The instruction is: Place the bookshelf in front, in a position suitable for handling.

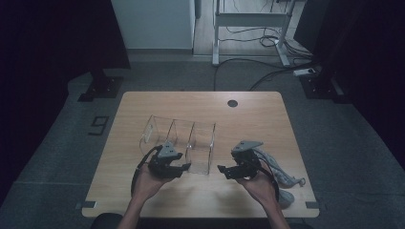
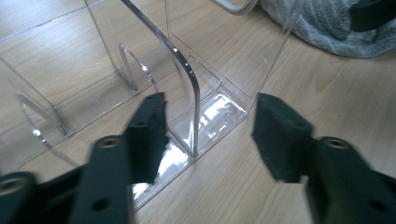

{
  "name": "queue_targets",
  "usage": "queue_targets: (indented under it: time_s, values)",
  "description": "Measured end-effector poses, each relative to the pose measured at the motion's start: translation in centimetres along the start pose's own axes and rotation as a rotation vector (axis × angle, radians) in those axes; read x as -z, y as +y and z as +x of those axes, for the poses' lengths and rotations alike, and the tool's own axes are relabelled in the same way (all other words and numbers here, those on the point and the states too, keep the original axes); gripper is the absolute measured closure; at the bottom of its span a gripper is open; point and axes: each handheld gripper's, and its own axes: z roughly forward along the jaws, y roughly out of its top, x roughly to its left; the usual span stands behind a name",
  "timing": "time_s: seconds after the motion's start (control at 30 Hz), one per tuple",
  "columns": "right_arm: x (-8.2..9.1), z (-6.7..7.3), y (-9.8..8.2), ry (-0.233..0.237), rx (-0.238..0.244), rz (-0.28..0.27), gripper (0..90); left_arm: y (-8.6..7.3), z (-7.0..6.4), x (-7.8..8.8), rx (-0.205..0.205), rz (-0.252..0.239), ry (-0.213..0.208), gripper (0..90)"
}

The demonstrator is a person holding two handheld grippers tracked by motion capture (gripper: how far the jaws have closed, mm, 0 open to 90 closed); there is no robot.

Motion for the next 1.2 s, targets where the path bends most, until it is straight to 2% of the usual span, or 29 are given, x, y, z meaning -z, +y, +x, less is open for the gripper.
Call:
queue_targets:
  time_s: [0.1, 0.13, 0.2, 0.33, 0.43, 0.53, 0.57, 0.67, 0.77, 0.9, 0.93, 0.97, 1.2]
  values:
    - [-0.3, 0.3, 0.3, 0.006, 0.004, -0.002, 22.8, -0.2, 0.1, 0.6, 0.0, -0.009, 0.006, 33.4]
    - [-0.4, 0.4, 0.6, 0.011, 0.005, -0.003, 22.7, -0.5, 0.4, 1.2, 0.023, -0.017, -0.008, 29.4]
    - [-0.7, 0.7, 0.9, 0.016, 0.007, -0.004, 22.7, -0.7, 0.5, 1.8, 0.039, -0.021, -0.006, 24.1]
    - [-1.2, 1.0, 1.5, 0.026, 0.01, -0.006, 22.9, -1.2, 0.4, 2.7, 0.022, -0.026, -0.003, 18.4]
    - [-1.8, 1.4, 2.2, 0.026, 0.017, -0.001, 23.0, -1.8, 0.6, 3.6, 0.034, -0.033, -0.004, 13.6]
    - [-2.7, 1.4, 2.8, 0.012, 0.02, 0.017, 23.5, -2.7, 1.1, 4.5, 0.043, -0.031, 0.013, 8.2]
    - [-2.9, 1.4, 2.9, 0.008, 0.015, 0.018, 23.7, -2.9, 1.2, 4.8, 0.042, -0.031, 0.02, 7.2]
    - [-3.5, 1.4, 3.2, -0.002, 0.008, 0.027, 25.5, -4.0, 2.2, 5.8, 0.071, -0.024, 0.045, 6.1]
    - [-3.7, 1.4, 3.4, -0.003, 0.004, 0.034, 28.1, -4.6, 2.7, 6.2, 0.077, -0.013, 0.067, 5.4]
    - [-4.2, 1.4, 3.6, -0.015, -0.001, 0.048, 35.5, -5.7, 3.6, 7.0, 0.092, -0.01, 0.1, 4.9]
    - [-4.2, 1.3, 3.6, -0.011, -0.004, 0.051, 37.0, -6.0, 3.9, 7.3, 0.1, -0.008, 0.106, 4.9]
    - [-4.2, 1.3, 3.5, 0.007, -0.01, 0.047, 42.1, -6.1, 4.0, 7.4, 0.107, -0.008, 0.112, 4.9]
    - [-3.7, 0.8, 3.5, -0.011, -0.006, 0.059, 50.1, -7.3, 5.6, 8.4, 0.147, -0.012, 0.149, 5.9]
